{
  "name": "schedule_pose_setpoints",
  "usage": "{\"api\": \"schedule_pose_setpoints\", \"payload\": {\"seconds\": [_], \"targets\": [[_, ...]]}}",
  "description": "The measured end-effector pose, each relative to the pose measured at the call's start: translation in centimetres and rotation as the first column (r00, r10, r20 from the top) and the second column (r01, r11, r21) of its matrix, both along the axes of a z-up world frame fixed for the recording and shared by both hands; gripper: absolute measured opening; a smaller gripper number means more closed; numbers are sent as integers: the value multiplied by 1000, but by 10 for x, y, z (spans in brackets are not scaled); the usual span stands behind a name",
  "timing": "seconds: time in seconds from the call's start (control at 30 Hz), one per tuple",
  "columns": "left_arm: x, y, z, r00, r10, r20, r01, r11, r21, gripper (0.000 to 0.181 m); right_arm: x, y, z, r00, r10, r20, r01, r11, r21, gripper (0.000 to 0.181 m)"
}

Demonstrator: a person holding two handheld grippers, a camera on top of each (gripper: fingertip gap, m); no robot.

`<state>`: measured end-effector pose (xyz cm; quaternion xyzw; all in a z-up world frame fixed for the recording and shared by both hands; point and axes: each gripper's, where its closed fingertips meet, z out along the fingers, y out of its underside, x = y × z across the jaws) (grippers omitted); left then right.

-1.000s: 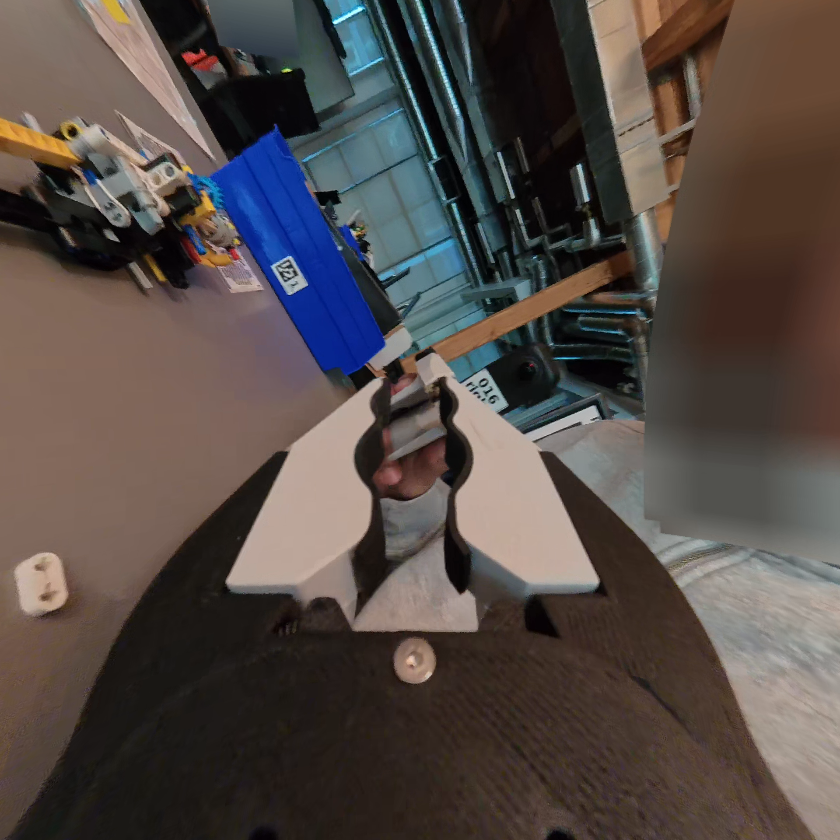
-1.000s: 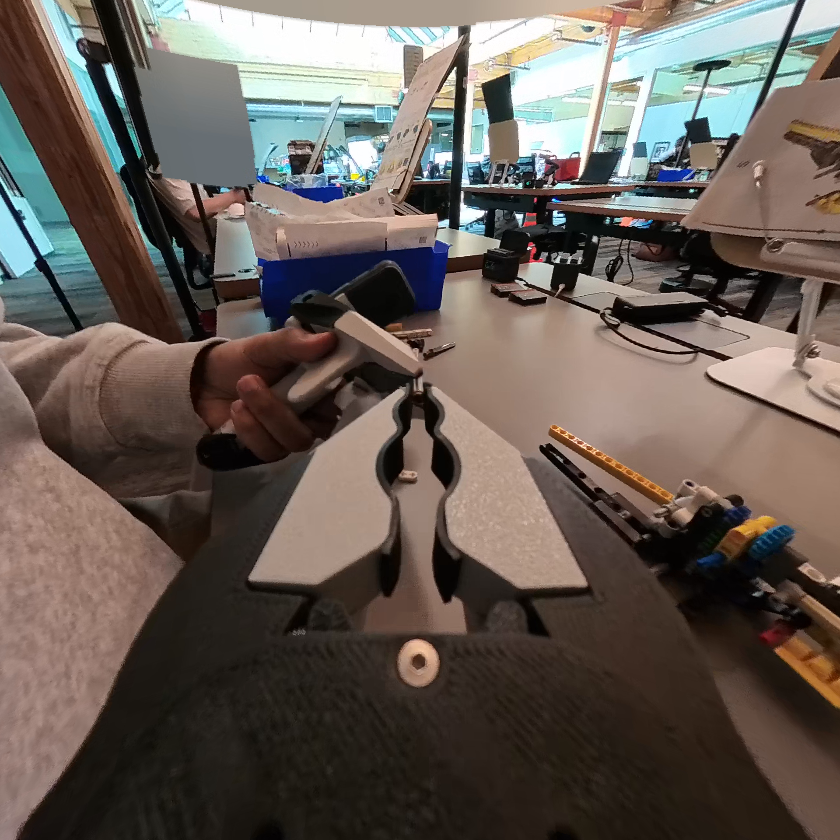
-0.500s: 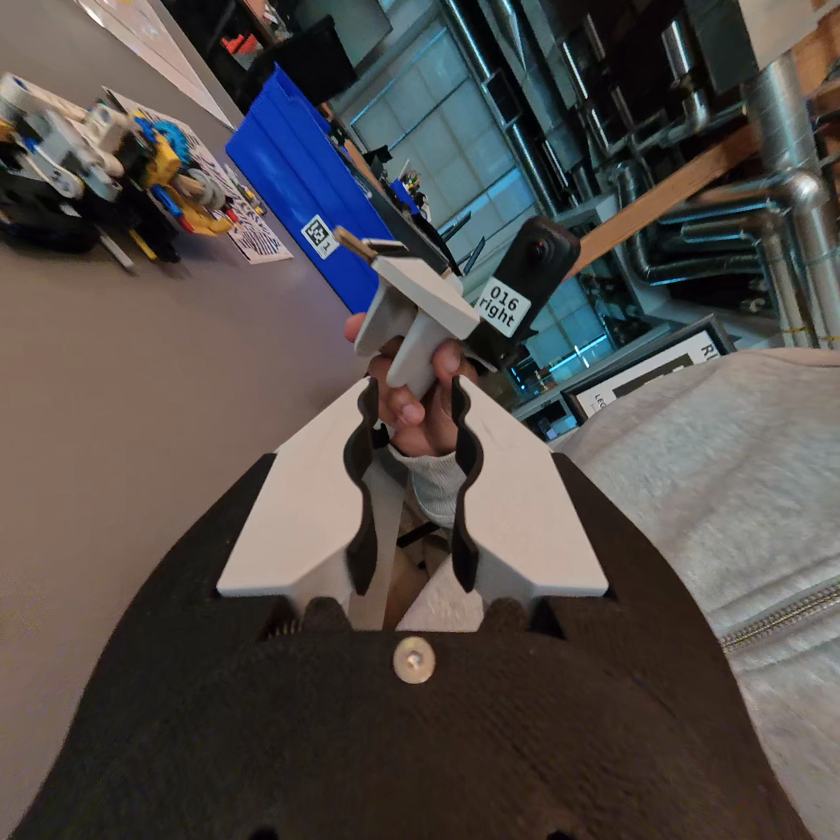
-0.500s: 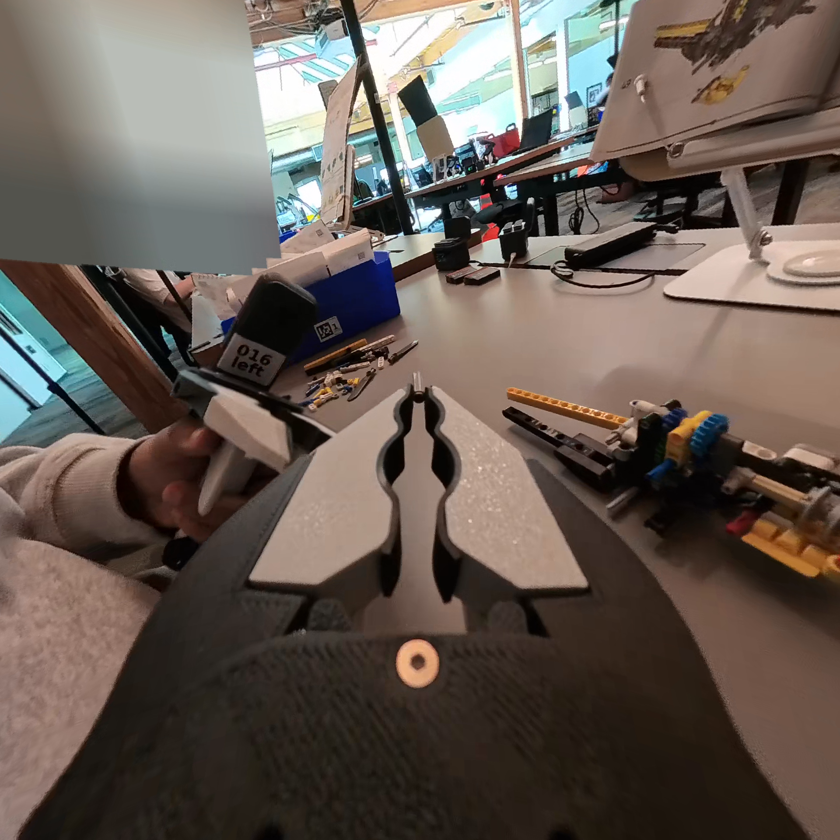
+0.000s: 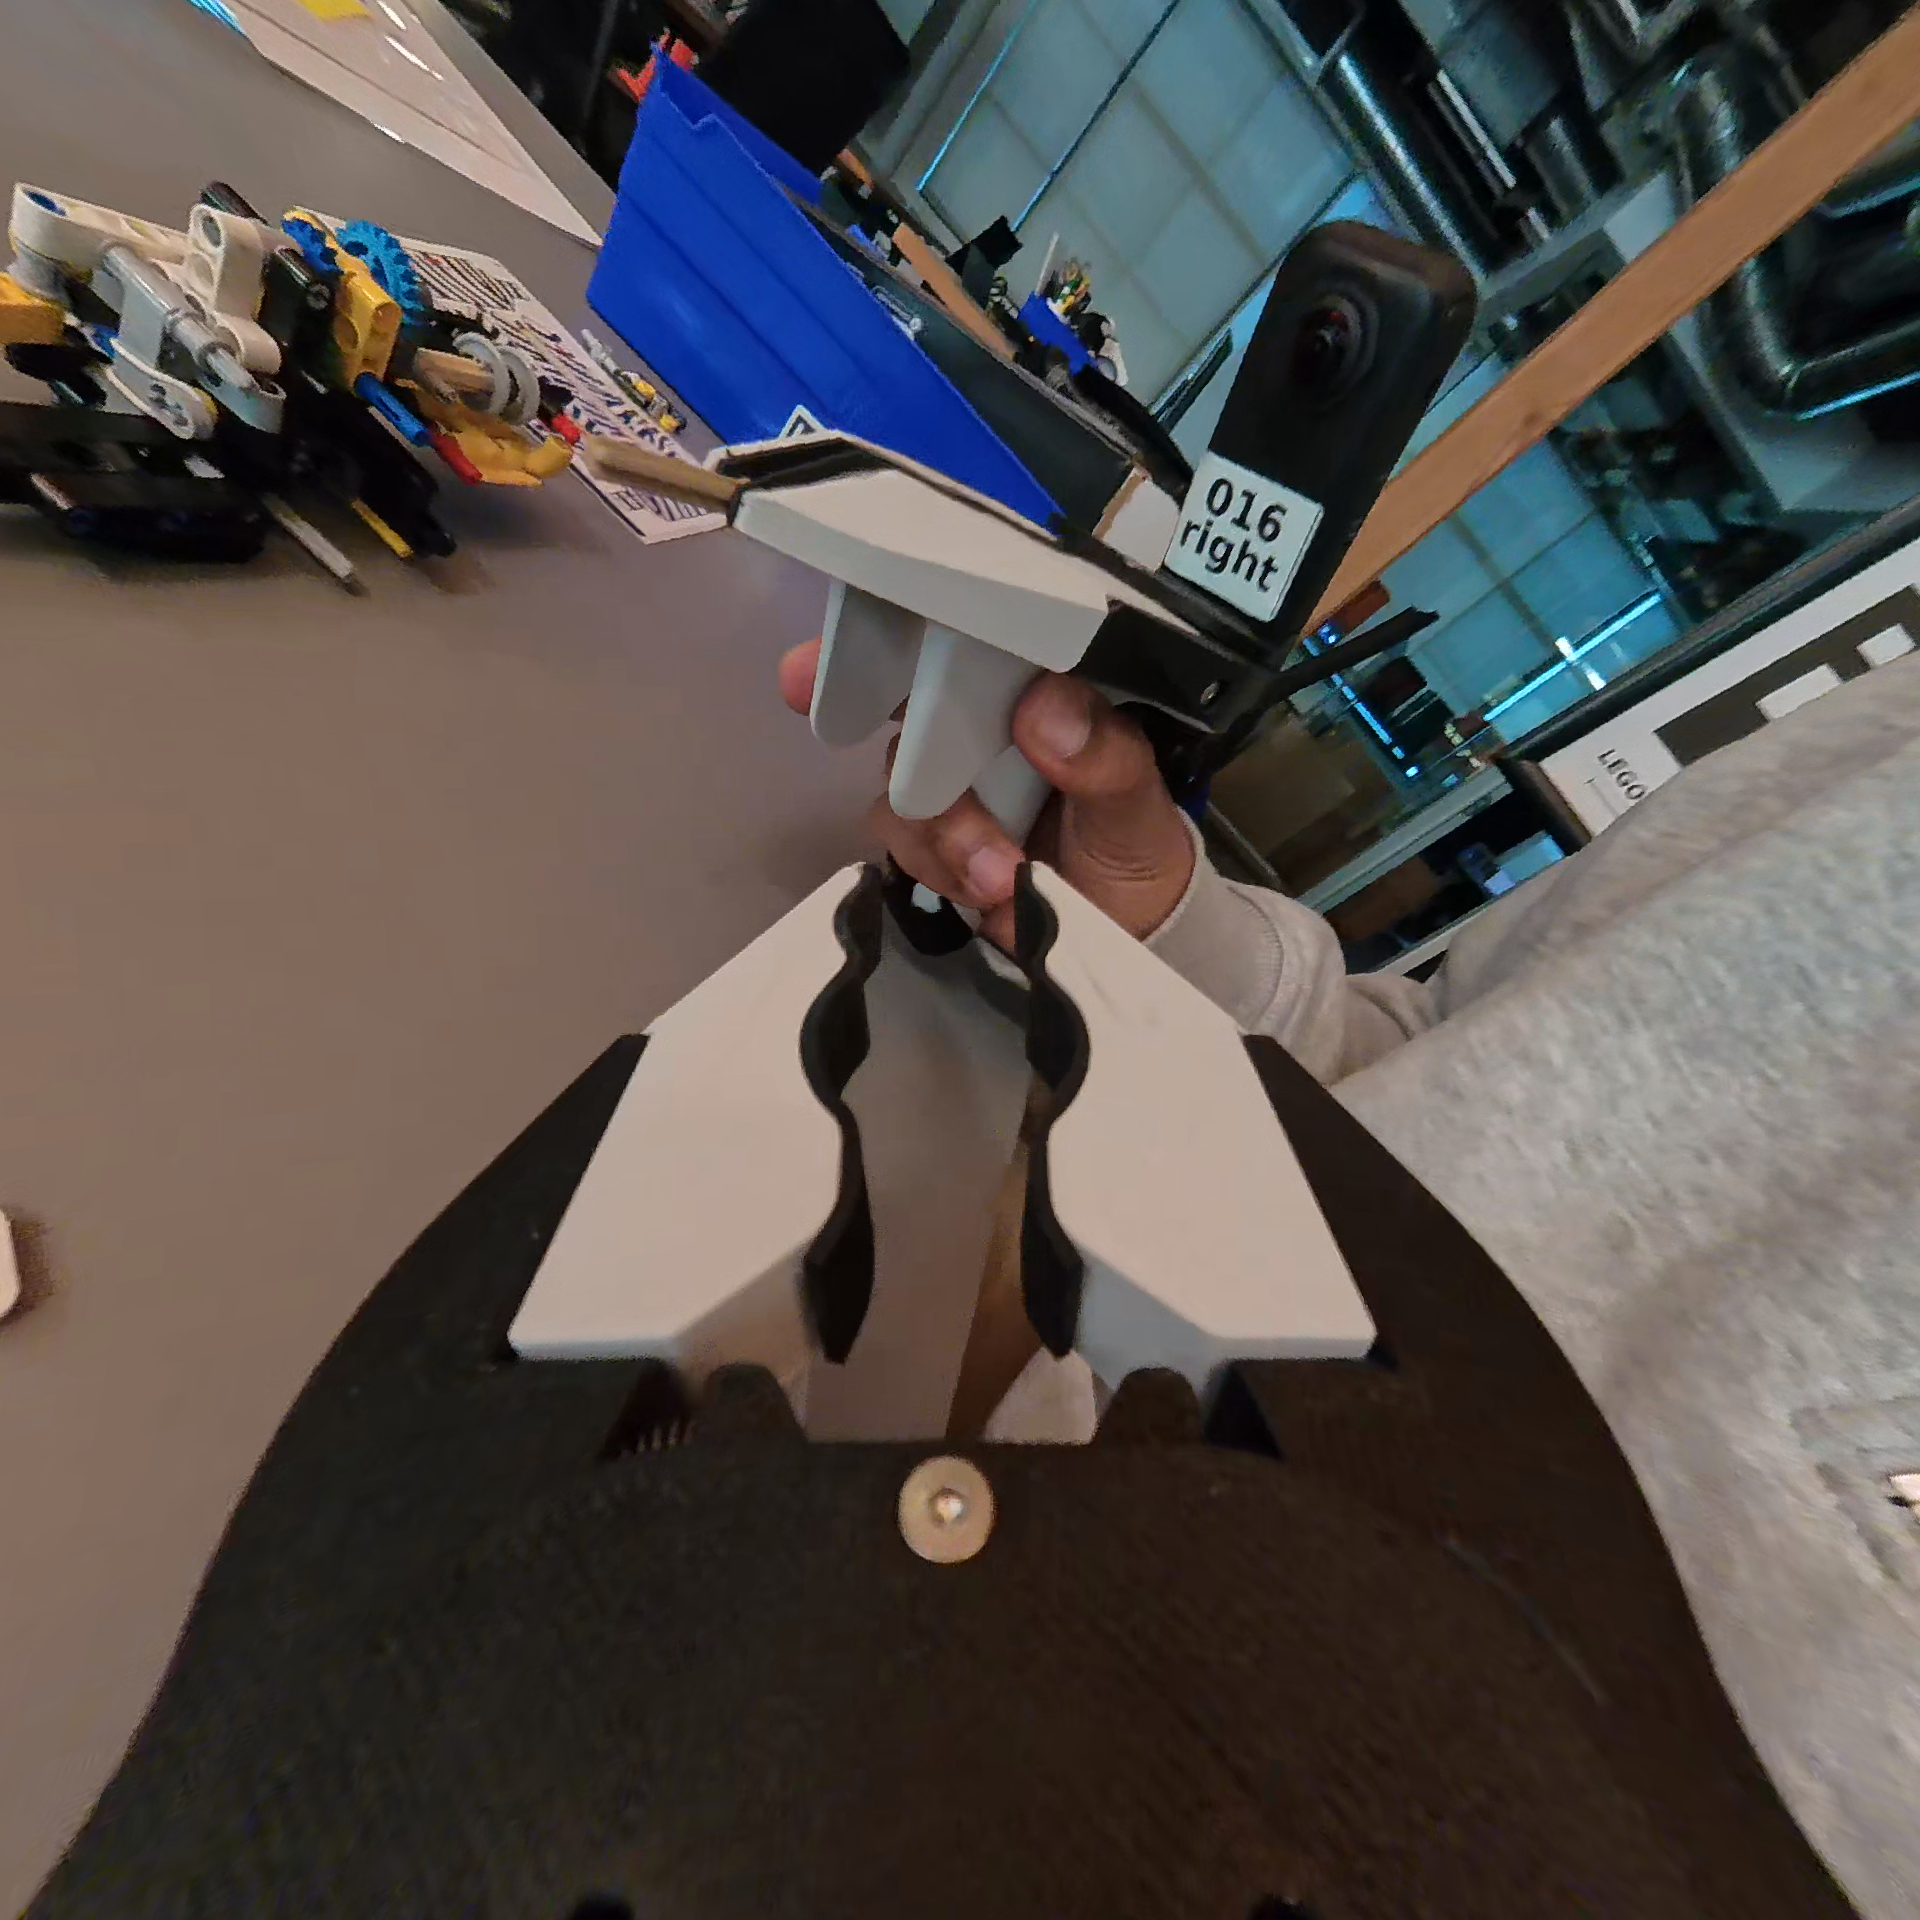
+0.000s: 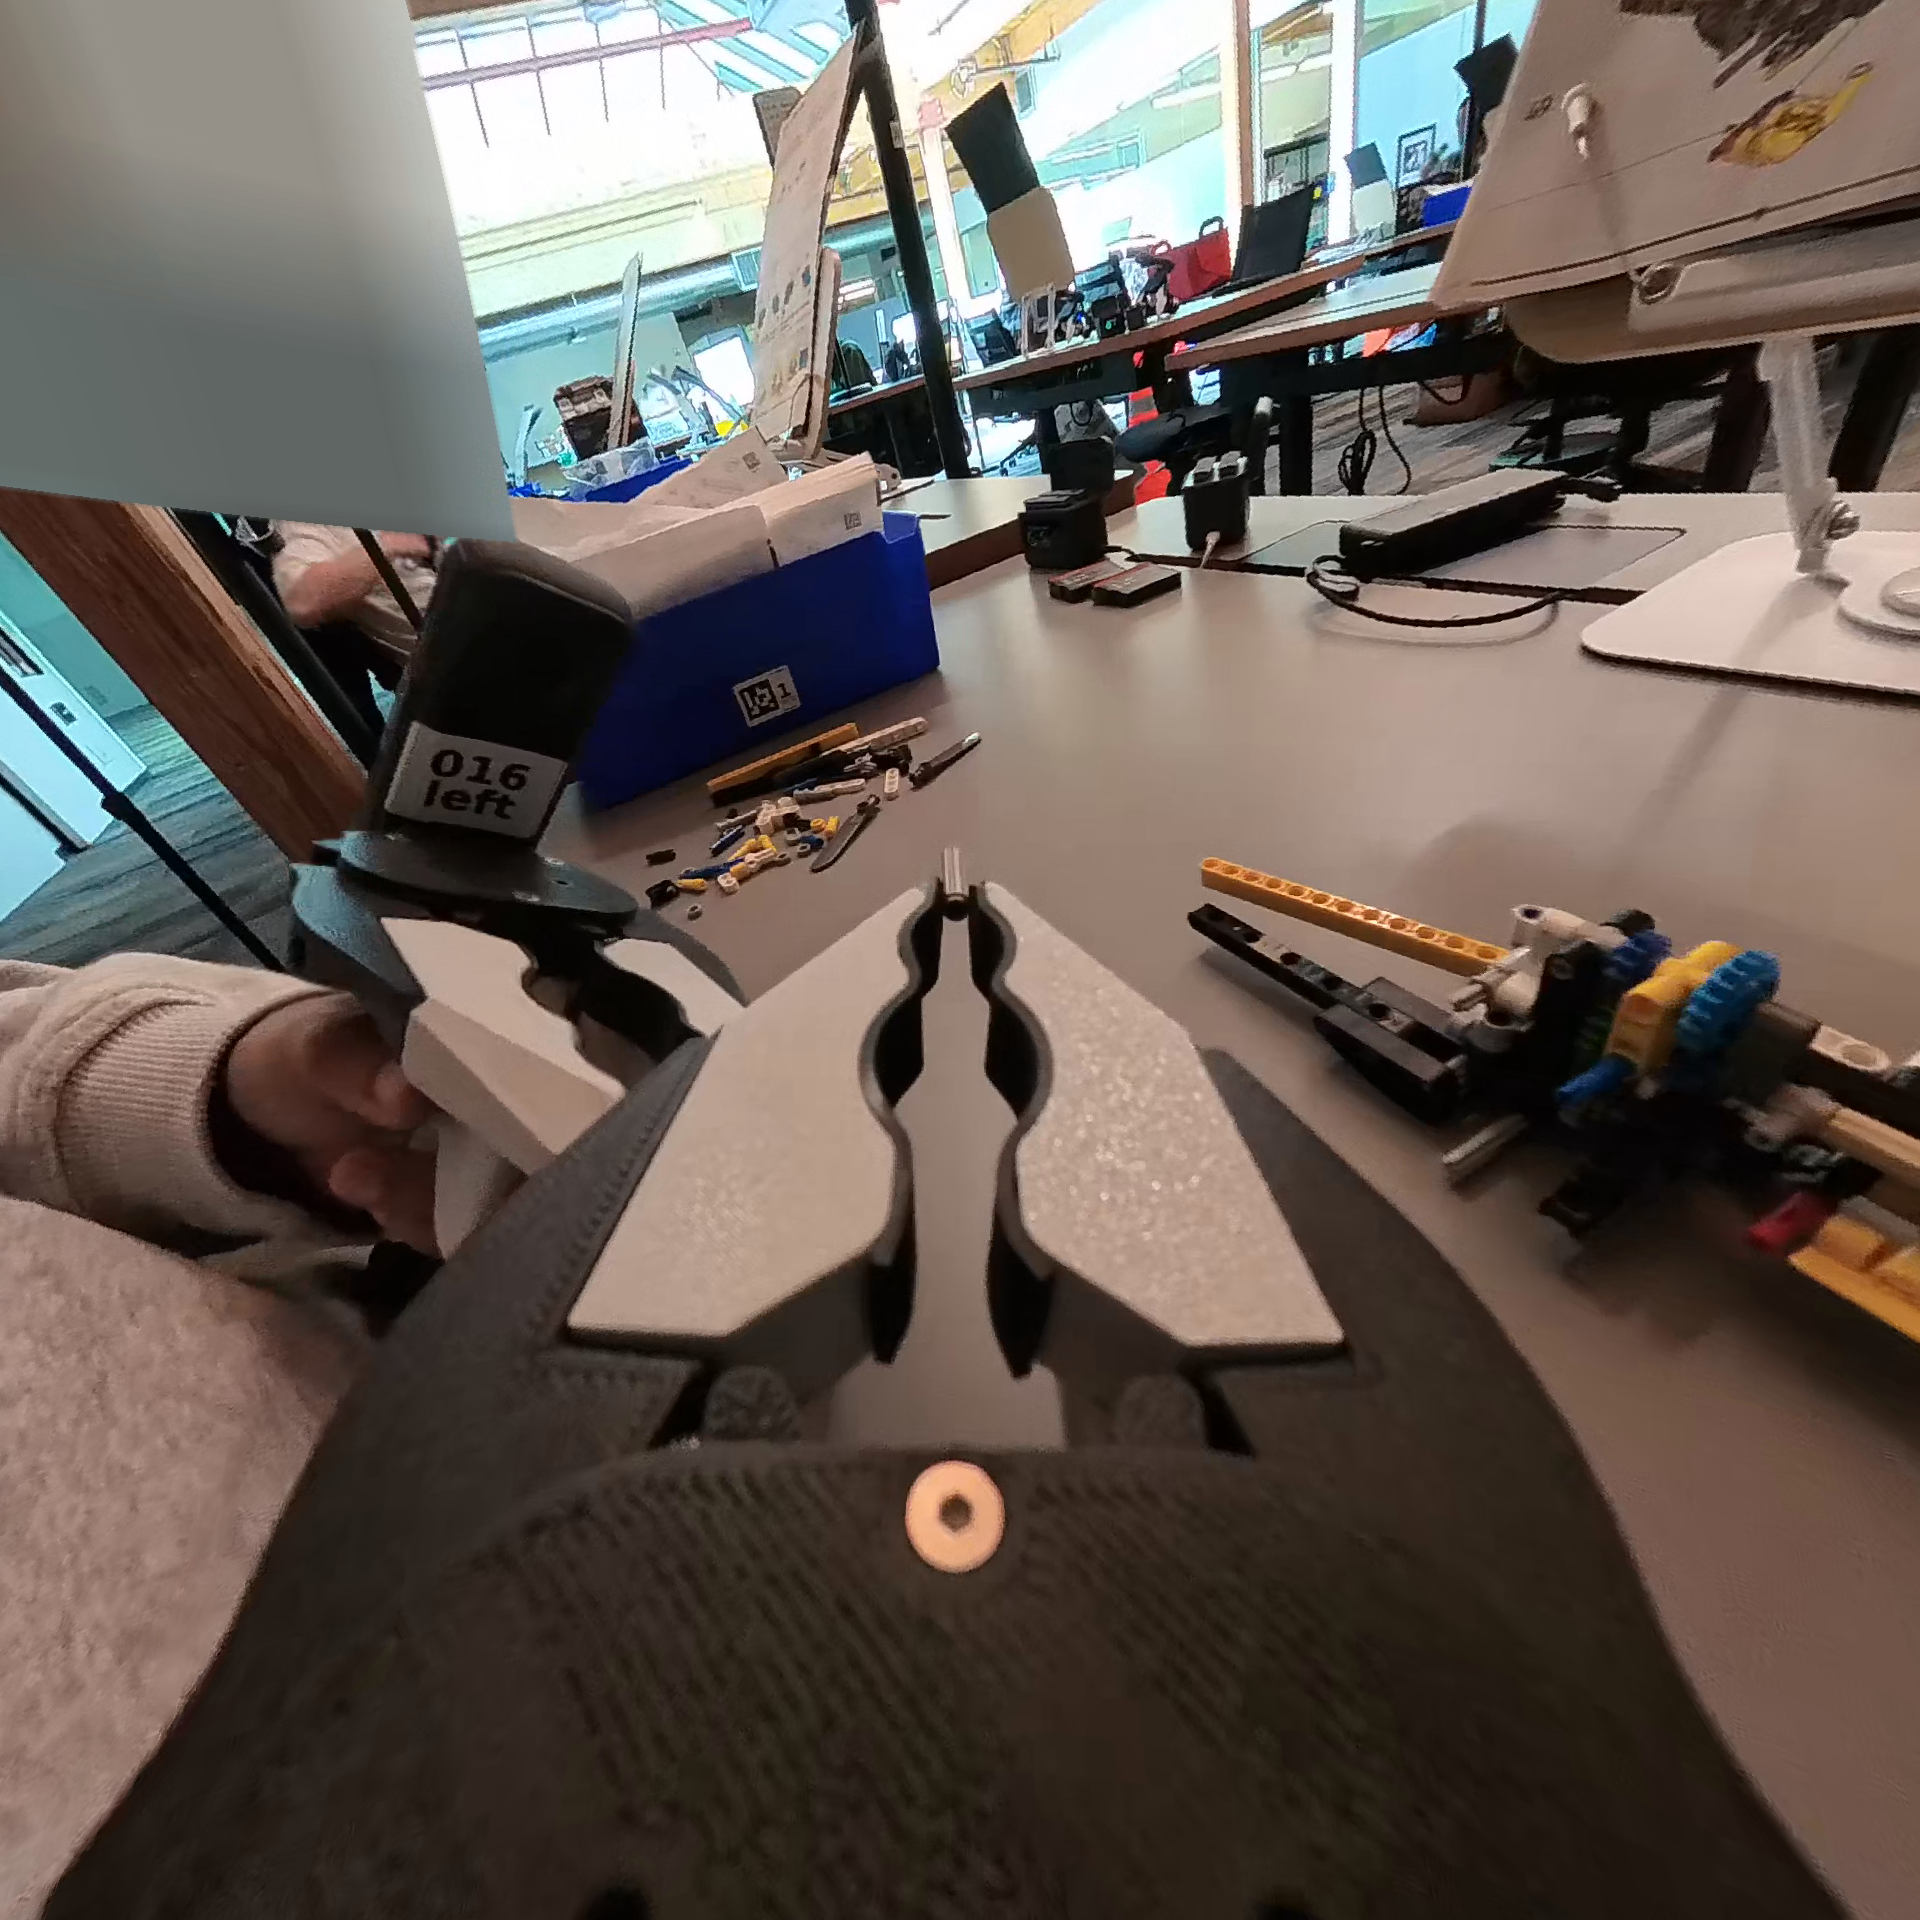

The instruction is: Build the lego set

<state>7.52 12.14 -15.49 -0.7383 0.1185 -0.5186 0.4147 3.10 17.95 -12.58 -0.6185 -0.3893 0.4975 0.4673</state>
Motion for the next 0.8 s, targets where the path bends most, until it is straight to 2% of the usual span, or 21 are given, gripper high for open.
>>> {"api": "schedule_pose_setpoints", "payload": {"seconds": [0.17, 0.67, 0.8], "targets": [[-4, 3, -12, 997, 16, -75, -14, 1000, 24, 24, -5, -4, -5, 999, 1, 34, -2, 1000, 28, 4], [-4, 3, -9, 997, 19, -74, -15, 998, 57, 14, -7, -6, -3, 1000, -3, 21, 2, 1000, 23, 3], [-1, -1, -3, 996, 7, -88, 5, 992, 128, 14, -5, -4, 1, 1000, -28, 5, 27, 999, 43, 3]]}}
